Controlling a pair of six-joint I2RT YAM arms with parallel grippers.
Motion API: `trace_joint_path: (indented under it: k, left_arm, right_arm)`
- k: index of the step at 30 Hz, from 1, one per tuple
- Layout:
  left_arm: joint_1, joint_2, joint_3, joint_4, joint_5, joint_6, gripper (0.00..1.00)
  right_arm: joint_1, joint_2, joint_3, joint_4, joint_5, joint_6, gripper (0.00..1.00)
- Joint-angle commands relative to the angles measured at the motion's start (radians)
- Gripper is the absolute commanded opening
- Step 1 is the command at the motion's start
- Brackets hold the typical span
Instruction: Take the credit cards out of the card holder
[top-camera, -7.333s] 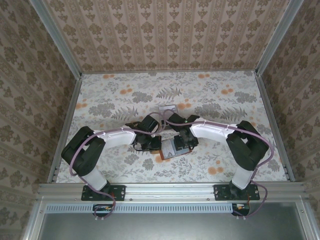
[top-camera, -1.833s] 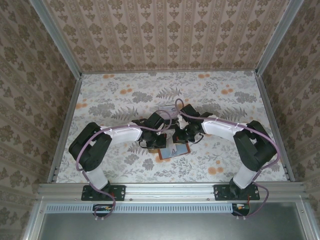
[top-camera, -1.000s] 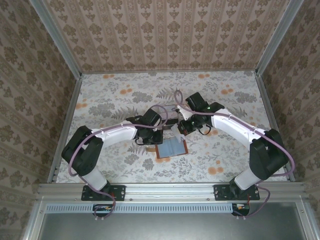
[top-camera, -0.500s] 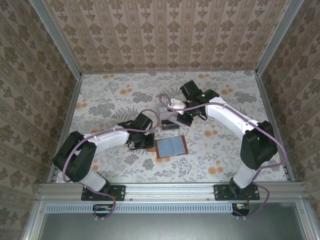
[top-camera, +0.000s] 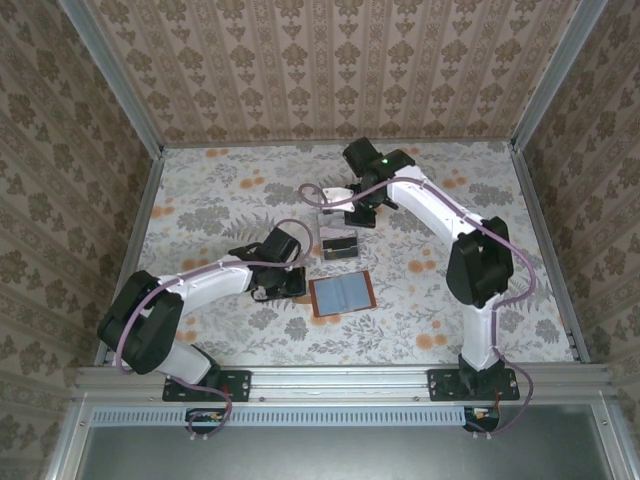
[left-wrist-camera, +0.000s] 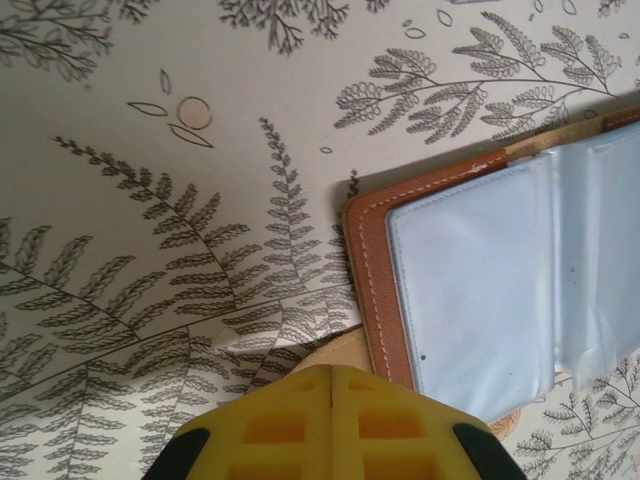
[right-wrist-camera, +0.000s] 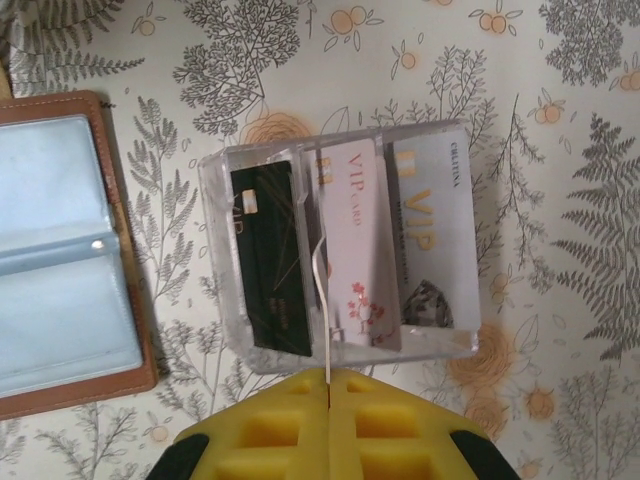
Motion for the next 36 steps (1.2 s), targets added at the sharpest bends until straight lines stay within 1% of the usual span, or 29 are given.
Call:
trace_joint_path:
  k: [1, 10, 16, 22, 36]
  left_arm:
    - [0.010, -0.020, -0.007, -0.023, -0.013, -0.013, 0.07]
    - [0.026, -0.025, 0.004, -0.050, -0.015, -0.010, 0.07]
    - [0.041, -0.031, -0.002, -0.060, -0.016, -0.009, 0.07]
    - [0.051, -0.038, -0.016, -0.060, -0.015, -0.014, 0.07]
    - [0.057, -0.046, -0.034, -0.058, -0.015, -0.018, 0.07]
  right_arm:
    - [-0.005, 0.074, 0.111, -0.125, -0.014, -0.075, 0.00]
    - [-0.005, 0.235, 0.367, -0.247, 0.011, -0.117, 0.00]
    - [-0.005, 0.303, 0.485, -0.291, 0.017, -0.144, 0.00]
    - [-0.005, 0.349, 0.526, -0.302, 0.046, -0.166, 0.00]
    - [0.011, 0.396, 0.532, -0.276, 0.027, -0.162, 0.02]
